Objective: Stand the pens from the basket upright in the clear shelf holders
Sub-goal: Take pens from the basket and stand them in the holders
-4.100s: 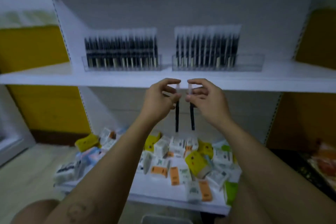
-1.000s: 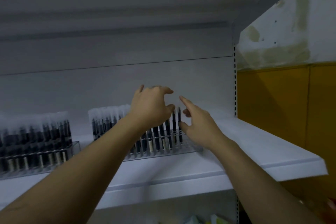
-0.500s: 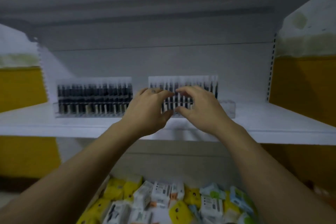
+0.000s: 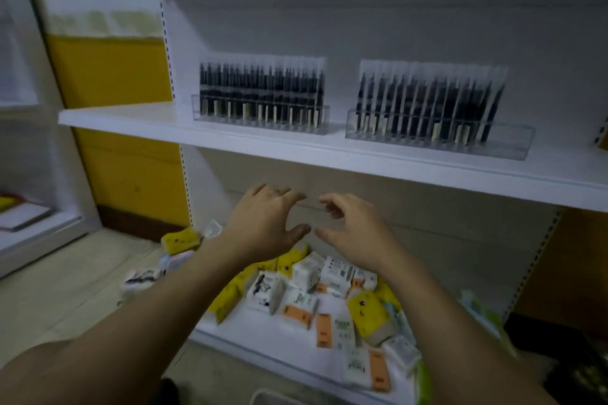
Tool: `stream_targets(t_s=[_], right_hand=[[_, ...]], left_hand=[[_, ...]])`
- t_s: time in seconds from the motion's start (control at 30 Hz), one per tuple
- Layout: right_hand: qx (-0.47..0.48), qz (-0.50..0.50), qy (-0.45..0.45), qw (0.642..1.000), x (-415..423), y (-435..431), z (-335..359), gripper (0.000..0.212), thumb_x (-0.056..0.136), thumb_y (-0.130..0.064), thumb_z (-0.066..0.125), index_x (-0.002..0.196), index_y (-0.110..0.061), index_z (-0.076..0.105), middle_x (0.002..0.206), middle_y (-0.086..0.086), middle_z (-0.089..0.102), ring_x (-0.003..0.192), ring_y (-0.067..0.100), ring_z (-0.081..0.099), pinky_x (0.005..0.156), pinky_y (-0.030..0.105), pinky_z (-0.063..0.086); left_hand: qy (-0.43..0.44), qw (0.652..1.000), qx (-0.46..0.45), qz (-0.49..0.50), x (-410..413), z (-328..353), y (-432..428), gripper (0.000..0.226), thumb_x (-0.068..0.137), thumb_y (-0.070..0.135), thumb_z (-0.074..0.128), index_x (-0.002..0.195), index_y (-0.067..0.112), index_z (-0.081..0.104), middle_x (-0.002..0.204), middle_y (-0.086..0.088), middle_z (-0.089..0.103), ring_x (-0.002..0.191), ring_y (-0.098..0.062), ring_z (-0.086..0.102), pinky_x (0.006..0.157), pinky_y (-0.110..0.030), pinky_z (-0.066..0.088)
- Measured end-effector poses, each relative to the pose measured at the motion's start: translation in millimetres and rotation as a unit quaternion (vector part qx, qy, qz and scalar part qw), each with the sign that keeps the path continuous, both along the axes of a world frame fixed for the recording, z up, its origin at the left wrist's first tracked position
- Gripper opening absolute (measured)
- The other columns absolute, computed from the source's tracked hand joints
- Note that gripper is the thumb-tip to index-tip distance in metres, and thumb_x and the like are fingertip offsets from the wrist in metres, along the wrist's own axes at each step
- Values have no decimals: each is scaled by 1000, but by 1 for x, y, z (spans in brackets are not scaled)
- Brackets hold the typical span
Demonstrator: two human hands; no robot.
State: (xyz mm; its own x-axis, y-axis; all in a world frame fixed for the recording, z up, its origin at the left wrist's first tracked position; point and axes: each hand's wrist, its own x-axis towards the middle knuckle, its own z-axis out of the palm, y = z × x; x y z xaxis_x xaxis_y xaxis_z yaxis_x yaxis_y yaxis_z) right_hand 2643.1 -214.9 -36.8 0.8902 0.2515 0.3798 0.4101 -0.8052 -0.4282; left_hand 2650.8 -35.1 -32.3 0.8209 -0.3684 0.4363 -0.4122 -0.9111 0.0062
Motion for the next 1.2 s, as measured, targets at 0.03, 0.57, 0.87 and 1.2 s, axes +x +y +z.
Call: stream_targets(t_s=[0.03,0.57,0.87,1.2], right_hand=[[-13,2,17,1000,5,4,-13,53,87,-38,66,135,-26,48,129,-4,53,114,12,54,94,31,47],[-135,12,364,921,54,38,-232,64,93,-39,60,146,-17,33,149,9,33,131,28,41,101,38,39],[-138,29,534,834,46,44,-356,34,93,-33,58,122,-16,53,111,4,57,99,22,54,74,28,40],[-115,-18,634,765,37,38,-458,17,94,-17,54,80,-17,46,73,-2,41,67,13,43,56,23,29]], left_hand=[[14,1000,2,1,3,-12,5,62,88,58,51,140,26,43,139,1,51,126,-19,46,108,-32,28],[346,936,-32,64,39,-239,29,62,90,57,50,141,21,44,142,-3,49,131,-23,44,110,-38,29],[572,804,-93,131,24,-369,30,58,95,45,50,143,13,41,144,-9,45,128,-28,46,103,-39,40],[683,673,-203,197,5,-472,18,41,96,37,50,120,6,62,121,-14,61,114,-27,55,92,-33,44]])
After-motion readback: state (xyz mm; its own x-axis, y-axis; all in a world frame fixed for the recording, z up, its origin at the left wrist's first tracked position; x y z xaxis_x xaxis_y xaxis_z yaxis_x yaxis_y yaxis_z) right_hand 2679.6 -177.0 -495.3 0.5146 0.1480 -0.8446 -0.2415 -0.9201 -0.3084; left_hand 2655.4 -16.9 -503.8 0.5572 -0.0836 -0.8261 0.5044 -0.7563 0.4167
